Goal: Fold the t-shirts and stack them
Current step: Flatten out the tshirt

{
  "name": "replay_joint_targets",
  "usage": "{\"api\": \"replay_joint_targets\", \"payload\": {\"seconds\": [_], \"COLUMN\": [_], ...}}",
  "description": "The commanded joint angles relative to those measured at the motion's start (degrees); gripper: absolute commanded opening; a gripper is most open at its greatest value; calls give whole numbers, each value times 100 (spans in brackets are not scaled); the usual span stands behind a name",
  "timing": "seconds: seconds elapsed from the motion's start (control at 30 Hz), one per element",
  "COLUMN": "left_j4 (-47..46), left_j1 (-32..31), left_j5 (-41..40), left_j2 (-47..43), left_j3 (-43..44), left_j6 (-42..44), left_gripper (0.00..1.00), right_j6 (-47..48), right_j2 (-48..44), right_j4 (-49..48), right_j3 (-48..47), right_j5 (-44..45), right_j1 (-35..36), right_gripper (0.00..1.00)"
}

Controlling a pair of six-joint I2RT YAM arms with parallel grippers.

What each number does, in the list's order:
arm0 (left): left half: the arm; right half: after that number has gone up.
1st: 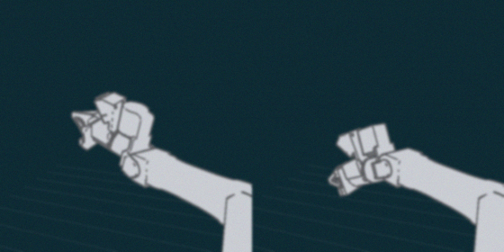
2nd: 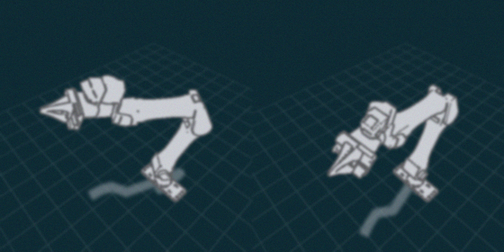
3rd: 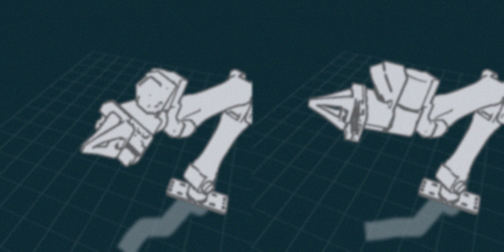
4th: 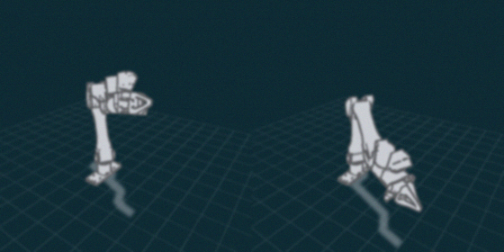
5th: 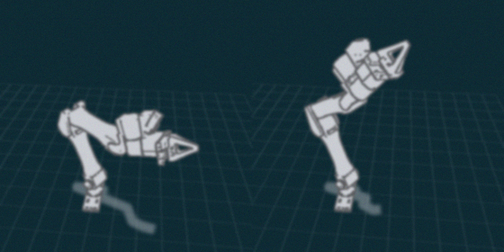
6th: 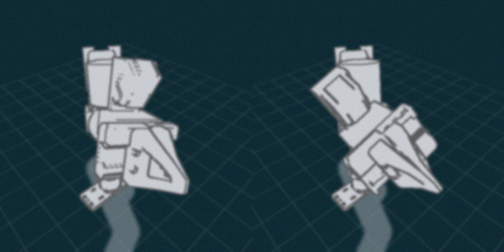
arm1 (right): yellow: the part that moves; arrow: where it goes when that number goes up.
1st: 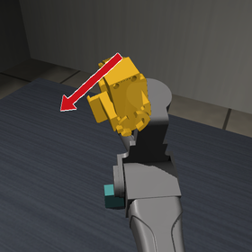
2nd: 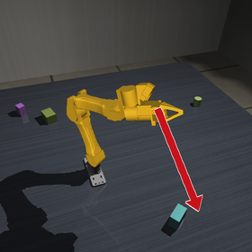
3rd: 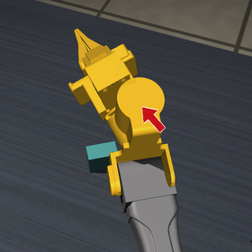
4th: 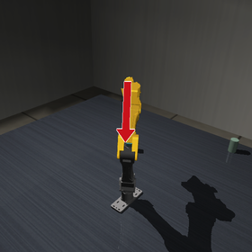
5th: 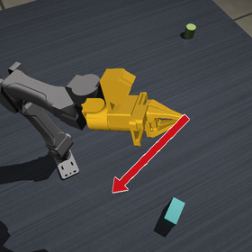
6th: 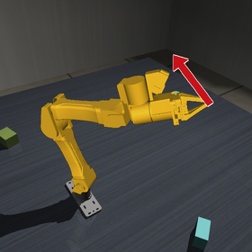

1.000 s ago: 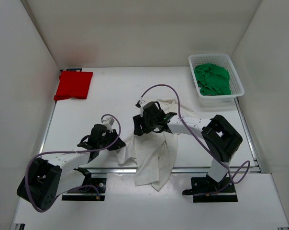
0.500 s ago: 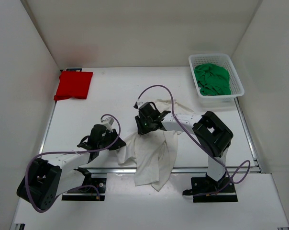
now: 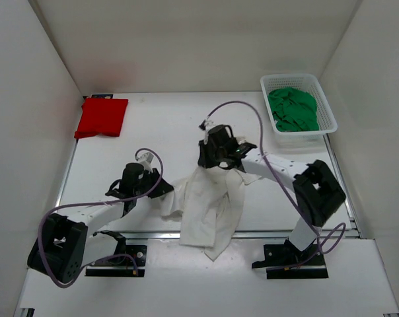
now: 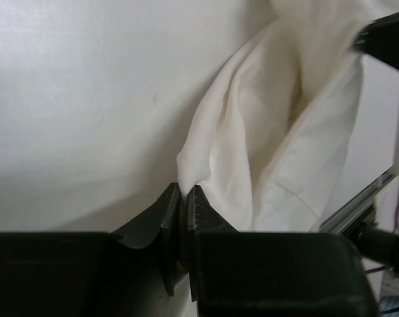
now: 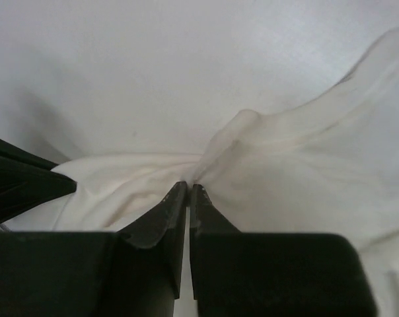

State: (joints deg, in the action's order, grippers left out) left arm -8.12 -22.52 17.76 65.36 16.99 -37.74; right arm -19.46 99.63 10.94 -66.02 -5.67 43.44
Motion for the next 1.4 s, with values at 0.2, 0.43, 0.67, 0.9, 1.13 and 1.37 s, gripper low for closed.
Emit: {"api": "replay_joint_targets", "payload": {"seconds": [0.2,0.43,0.67,0.9,1.13,1.37], "left_j4": [-612,-94,511,1822,2060,1498], "left_j1": [1205,2523,3201,2912,1840,2190], "left_j5": [736,1097,1379,1169,37,-334], "left_j2": [231,-15,-260,169,881,-118], "left_j3": [1885,3688,3724,2924,2870,1660], "left_j6": [-998,-1227,-693,722,847,409], "left_gripper": [0,0,0,7,32,99], "right_j6": [206,663,-231,-804,-972,-841], "right_j2": [-375,-39,-3086,-4076,-1880,-1271], "right_j4": [100,1683,-159,-505,-935,-1059], "right_j3": [-2746,-6142,-904,2118,1487,671], "right_j5": [-935,-1014,-1330,-1825,-1472,-789], "right_j1": [-1531,-1795,-2575,-3816,-3799,-3597], "right_gripper": [0,0,0,0,0,13]}}
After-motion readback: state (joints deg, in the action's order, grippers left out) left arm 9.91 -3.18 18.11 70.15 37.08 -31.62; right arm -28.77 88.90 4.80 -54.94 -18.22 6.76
